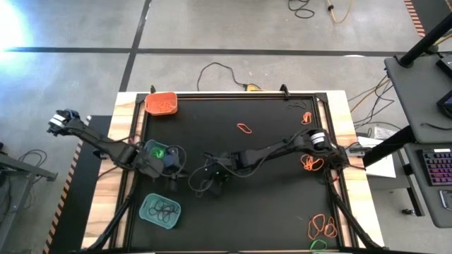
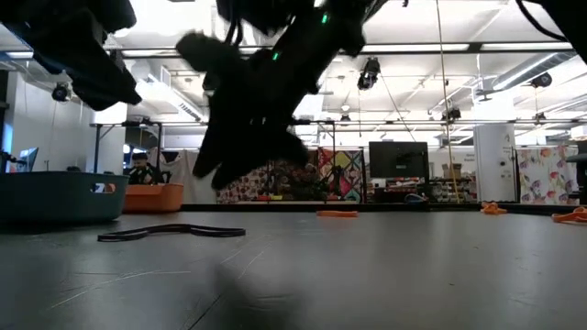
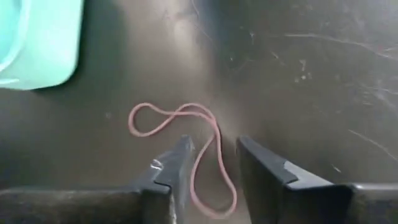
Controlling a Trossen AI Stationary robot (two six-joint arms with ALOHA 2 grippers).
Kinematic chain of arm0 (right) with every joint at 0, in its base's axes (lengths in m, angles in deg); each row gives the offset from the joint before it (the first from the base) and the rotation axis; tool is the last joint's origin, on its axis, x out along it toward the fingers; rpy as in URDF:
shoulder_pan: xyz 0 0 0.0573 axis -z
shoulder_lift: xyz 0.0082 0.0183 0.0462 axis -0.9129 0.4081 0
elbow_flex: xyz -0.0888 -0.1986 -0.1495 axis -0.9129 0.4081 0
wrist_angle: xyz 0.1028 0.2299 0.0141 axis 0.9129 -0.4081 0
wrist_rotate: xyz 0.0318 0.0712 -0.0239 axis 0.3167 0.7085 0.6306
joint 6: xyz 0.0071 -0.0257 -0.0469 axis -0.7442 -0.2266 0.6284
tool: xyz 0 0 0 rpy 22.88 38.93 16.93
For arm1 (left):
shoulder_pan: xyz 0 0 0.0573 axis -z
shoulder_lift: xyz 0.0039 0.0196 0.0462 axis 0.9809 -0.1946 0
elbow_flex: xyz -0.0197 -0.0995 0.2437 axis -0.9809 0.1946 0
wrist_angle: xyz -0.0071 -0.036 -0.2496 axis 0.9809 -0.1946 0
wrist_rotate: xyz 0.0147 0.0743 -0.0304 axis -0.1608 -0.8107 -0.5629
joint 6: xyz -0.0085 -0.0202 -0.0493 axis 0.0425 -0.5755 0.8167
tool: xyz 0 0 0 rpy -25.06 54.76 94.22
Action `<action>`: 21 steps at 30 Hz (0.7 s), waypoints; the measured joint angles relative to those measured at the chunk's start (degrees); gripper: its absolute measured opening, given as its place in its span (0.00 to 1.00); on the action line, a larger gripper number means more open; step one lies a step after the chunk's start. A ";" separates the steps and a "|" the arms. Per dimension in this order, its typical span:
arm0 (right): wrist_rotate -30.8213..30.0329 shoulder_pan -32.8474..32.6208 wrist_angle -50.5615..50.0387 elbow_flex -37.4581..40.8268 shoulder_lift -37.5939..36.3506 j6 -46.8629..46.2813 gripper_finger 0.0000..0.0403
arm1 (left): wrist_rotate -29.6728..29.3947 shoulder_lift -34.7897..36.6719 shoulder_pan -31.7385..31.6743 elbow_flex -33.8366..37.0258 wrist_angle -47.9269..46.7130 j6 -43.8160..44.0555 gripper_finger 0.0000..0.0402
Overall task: Sort rubber bands into baskets
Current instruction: Put the purple rubber band into the green bin
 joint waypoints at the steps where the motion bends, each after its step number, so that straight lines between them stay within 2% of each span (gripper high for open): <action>1: 0.05 -0.01 -2.08 0.00 -1.07 0.34 0.31 | 0.00 -0.93 0.00 0.00 0.17 -0.06 0.19; 5: -0.41 -0.17 -8.13 0.02 -5.54 0.97 0.33 | 0.12 -4.37 0.17 0.00 3.11 0.97 0.22; 9: -3.86 -0.53 -7.27 0.02 -11.82 1.84 0.35 | 0.15 -7.63 0.31 -1.07 3.35 3.03 0.32; 12: -8.16 -0.55 -6.38 -0.13 -15.78 4.66 0.36 | 0.15 -10.61 0.31 -1.94 3.48 4.41 0.43; 16: -16.82 -0.50 -6.70 -0.07 -19.21 5.91 0.36 | 0.13 -15.08 0.35 -2.14 6.07 4.61 0.54; 21: -22.29 -0.48 -5.02 -0.07 -21.99 9.05 0.35 | 0.08 -20.87 0.35 -1.92 10.12 6.73 0.58</action>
